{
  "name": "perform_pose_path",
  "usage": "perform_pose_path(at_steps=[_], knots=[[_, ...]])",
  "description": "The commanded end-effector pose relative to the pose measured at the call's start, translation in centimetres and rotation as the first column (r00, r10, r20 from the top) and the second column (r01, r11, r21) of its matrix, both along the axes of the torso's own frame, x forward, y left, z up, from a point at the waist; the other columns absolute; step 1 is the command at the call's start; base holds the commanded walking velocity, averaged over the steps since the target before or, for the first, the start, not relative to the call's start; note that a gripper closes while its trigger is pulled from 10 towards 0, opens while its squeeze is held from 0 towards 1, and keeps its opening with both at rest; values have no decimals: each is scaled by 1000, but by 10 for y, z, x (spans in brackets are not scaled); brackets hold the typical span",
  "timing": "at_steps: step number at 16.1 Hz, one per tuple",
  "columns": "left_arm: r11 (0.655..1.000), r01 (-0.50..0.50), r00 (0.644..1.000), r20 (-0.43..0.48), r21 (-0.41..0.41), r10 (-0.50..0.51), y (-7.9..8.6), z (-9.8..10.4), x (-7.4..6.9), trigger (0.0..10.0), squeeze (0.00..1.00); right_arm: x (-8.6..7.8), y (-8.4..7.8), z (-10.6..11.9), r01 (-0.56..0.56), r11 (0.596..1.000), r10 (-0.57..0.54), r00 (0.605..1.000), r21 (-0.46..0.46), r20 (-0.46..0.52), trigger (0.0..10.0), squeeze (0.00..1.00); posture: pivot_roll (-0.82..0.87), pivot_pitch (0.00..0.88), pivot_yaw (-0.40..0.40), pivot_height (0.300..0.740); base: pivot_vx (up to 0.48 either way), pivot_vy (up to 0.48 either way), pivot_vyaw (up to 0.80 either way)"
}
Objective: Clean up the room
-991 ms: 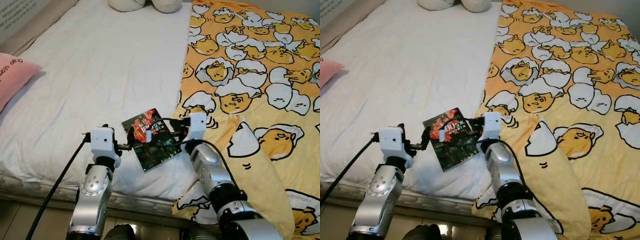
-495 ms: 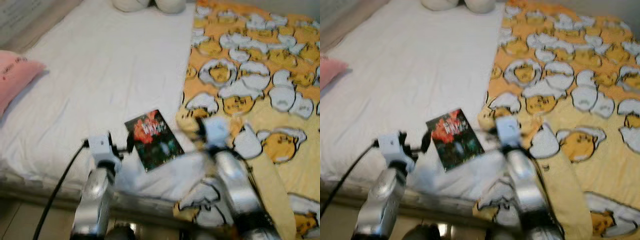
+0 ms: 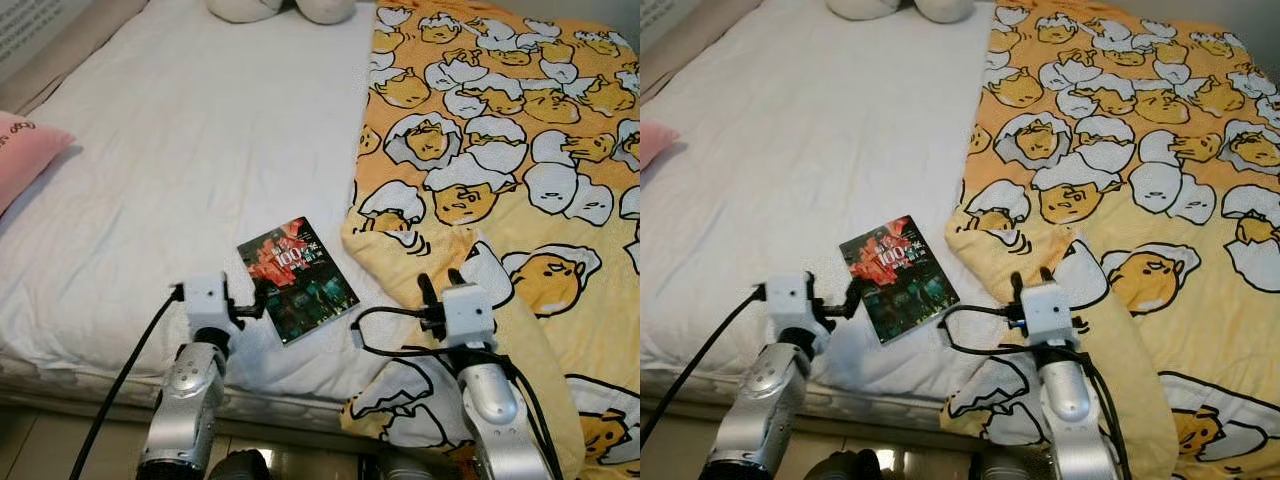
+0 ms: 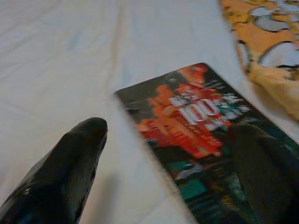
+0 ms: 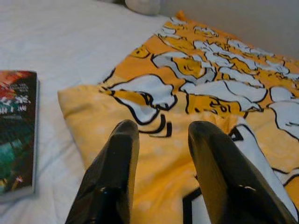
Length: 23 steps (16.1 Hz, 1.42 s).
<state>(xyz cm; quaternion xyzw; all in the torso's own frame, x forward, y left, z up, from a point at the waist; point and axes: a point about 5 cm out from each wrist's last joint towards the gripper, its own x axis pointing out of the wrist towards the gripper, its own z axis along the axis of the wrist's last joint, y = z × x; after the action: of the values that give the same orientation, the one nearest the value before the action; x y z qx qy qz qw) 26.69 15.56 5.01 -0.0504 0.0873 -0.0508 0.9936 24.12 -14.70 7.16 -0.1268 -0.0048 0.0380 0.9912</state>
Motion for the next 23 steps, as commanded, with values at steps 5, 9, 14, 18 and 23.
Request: perform_pose_path(at_steps=[5, 9, 14, 18, 23], knots=[[994, -36, 999, -18, 104, 38, 8, -3, 12, 10000, 0, 0, 4, -1, 1, 1000, -2, 999, -17, -52, 10000, 1000, -142, 159, 14, 740, 0, 0, -744], [979, -191, 971, -134, 76, 200, 34, -23, 13, 10000, 0, -3, 20, -6, -107, 994, 108, 990, 13, -95, 10000, 1000, -139, 170, 15, 740, 0, 0, -491], [956, -289, 942, -161, 57, 294, 48, -34, 4, 10000, 0, -12, 18, -10, -133, 991, 134, 984, 11, -119, 10000, 0, -157, 176, 8, 740, 0, 0, 0], [960, -264, 949, -205, -90, 241, 27, -42, 3, 10000, 0, -13, 18, -12, -143, 990, 143, 980, 13, -137, 10000, 0, -164, 175, 8, 740, 0, 0, 0], [979, -203, 951, -239, -9, 195, 23, -49, 2, 10000, 0, -14, 16, -16, -148, 989, 148, 976, 11, -159, 10000, 0, -164, 175, 9, 740, 0, 0, 0]])
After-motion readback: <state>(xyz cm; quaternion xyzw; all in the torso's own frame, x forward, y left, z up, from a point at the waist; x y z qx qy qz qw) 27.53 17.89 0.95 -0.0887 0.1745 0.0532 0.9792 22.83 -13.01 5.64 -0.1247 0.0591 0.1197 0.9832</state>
